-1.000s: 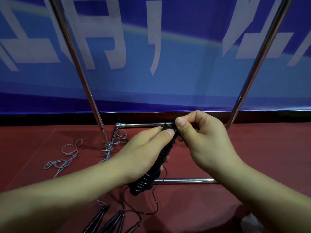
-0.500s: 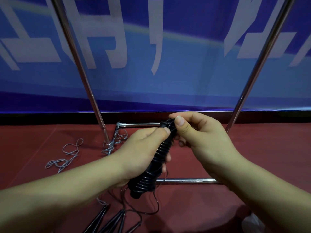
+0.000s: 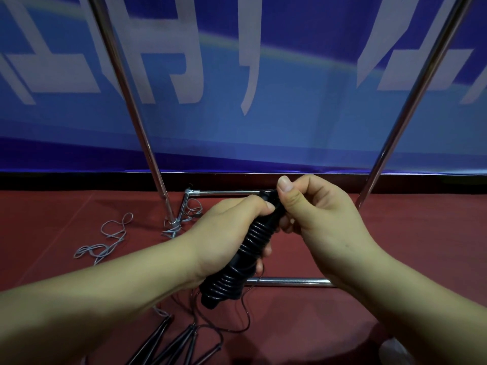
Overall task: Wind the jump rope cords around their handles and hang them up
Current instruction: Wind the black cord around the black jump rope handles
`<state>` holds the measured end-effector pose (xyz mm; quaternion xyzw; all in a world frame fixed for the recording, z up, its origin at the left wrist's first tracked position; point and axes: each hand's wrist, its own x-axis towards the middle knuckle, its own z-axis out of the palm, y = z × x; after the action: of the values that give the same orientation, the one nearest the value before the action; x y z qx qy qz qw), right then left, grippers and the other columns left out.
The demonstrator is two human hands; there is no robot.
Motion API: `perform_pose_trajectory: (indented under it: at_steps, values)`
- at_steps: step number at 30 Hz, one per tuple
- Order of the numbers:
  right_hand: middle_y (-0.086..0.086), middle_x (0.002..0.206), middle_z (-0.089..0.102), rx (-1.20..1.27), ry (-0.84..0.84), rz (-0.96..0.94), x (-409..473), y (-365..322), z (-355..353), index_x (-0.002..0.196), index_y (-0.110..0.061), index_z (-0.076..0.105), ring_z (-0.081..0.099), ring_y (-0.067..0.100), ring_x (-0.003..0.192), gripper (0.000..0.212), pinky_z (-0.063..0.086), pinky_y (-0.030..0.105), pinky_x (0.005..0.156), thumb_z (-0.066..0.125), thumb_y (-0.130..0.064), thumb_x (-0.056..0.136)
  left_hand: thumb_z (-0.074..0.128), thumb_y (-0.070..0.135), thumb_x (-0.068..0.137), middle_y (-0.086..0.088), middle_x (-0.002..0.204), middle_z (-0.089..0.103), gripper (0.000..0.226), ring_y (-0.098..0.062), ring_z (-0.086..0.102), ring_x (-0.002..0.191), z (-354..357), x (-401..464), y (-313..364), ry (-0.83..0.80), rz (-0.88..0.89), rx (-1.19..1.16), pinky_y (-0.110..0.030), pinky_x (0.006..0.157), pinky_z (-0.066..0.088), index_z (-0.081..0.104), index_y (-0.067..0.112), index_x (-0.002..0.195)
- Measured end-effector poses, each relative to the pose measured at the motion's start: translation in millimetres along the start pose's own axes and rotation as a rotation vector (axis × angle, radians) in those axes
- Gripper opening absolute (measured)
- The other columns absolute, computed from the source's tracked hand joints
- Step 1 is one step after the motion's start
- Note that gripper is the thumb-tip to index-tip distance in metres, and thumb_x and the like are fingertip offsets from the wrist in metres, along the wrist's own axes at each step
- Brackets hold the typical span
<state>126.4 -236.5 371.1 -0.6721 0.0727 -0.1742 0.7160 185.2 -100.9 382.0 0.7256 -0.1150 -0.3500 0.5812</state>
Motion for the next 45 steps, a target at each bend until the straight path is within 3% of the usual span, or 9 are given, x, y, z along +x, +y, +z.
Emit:
perform_pose_trajectory:
  at_steps: [3, 9, 15, 18, 26, 32, 38, 42, 45]
  values:
    - [0.002, 0.054, 0.055, 0.003, -0.001, -0.001, 0, -1, -1, 0.065, -0.018, 0.056, 0.052, 0.014, 0.055, 0.030, 0.044, 0.028, 0.060, 0.065, -0.039, 0.084, 0.052, 0.032, 0.093, -0.016, 0.059, 0.065, 0.034, -0.033, 0.060, 0.051, 2, -11, 2, 0.007, 0.072, -0.003, -0.049, 0.066, 0.051, 0.071, 0.010, 0.075]
    - [0.002, 0.066, 0.062, 0.097, -0.093, 0.095, 3, -1, -4, 0.087, -0.011, 0.067, 0.054, 0.012, 0.059, 0.022, 0.045, 0.028, 0.060, 0.066, -0.031, 0.081, 0.053, 0.028, 0.093, -0.015, 0.056, 0.065, 0.042, -0.031, 0.061, 0.052, 1, 2, 3, 0.074, 0.021, -0.040, -0.051, 0.074, 0.052, 0.076, 0.023, 0.058]
    - [0.004, 0.073, 0.063, 0.171, -0.121, 0.145, 4, -5, -6, 0.101, -0.006, 0.070, 0.054, 0.012, 0.063, 0.032, 0.044, 0.027, 0.061, 0.065, -0.029, 0.079, 0.053, 0.024, 0.096, -0.015, 0.050, 0.063, 0.038, -0.027, 0.060, 0.042, 0, 13, 1, 0.125, -0.001, -0.093, -0.033, 0.056, 0.051, 0.071, 0.006, 0.068]
    - [0.006, 0.077, 0.063, 0.193, -0.124, 0.145, 4, -5, -7, 0.106, -0.008, 0.071, 0.055, 0.013, 0.067, 0.035, 0.044, 0.027, 0.062, 0.065, -0.029, 0.078, 0.052, 0.030, 0.095, -0.020, 0.054, 0.062, 0.044, -0.032, 0.059, 0.043, -5, 14, -3, 0.055, -0.005, -0.152, -0.040, 0.060, 0.050, 0.071, 0.005, 0.064]
    - [0.006, 0.074, 0.062, 0.202, -0.075, 0.145, 3, -2, -2, 0.093, -0.007, 0.066, 0.053, 0.012, 0.062, 0.024, 0.043, 0.028, 0.060, 0.065, -0.024, 0.078, 0.050, 0.030, 0.098, -0.012, 0.058, 0.065, 0.031, -0.029, 0.060, 0.049, -2, 3, -1, 0.054, 0.140, -0.038, -0.046, 0.067, 0.050, 0.072, 0.020, 0.077]
    - [0.007, 0.067, 0.057, 0.163, -0.055, 0.116, 0, -2, 2, 0.083, -0.009, 0.061, 0.050, 0.013, 0.059, 0.022, 0.041, 0.030, 0.058, 0.066, -0.030, 0.077, 0.048, 0.028, 0.096, -0.020, 0.058, 0.066, 0.039, -0.034, 0.063, 0.046, -6, 8, -4, 0.001, 0.000, 0.007, -0.055, 0.078, 0.054, 0.071, 0.008, 0.073]
    - [0.005, 0.071, 0.060, 0.227, -0.073, 0.147, -2, -3, 5, 0.088, -0.009, 0.064, 0.051, 0.013, 0.060, 0.009, 0.041, 0.029, 0.058, 0.066, -0.018, 0.085, 0.050, 0.025, 0.092, -0.016, 0.054, 0.065, 0.046, -0.032, 0.061, 0.043, -11, 9, -2, -0.001, -0.028, 0.057, -0.039, 0.059, 0.051, 0.073, 0.014, 0.054]
    - [0.004, 0.071, 0.063, 0.229, -0.052, 0.144, 0, -3, 6, 0.087, -0.010, 0.066, 0.052, 0.012, 0.059, 0.007, 0.045, 0.026, 0.057, 0.061, -0.008, 0.092, 0.053, 0.033, 0.092, -0.008, 0.058, 0.066, 0.023, -0.026, 0.061, 0.048, -3, -3, 2, 0.084, 0.162, 0.081, -0.040, 0.060, 0.051, 0.071, 0.024, 0.081]
    - [0.004, 0.071, 0.063, 0.231, -0.022, 0.141, 1, -2, 7, 0.085, -0.010, 0.065, 0.053, 0.012, 0.057, 0.012, 0.048, 0.025, 0.055, 0.059, -0.005, 0.094, 0.049, 0.033, 0.093, -0.002, 0.055, 0.064, 0.021, -0.019, 0.060, 0.048, 3, -9, 4, 0.129, 0.186, 0.098, -0.038, 0.059, 0.051, 0.068, 0.028, 0.085]
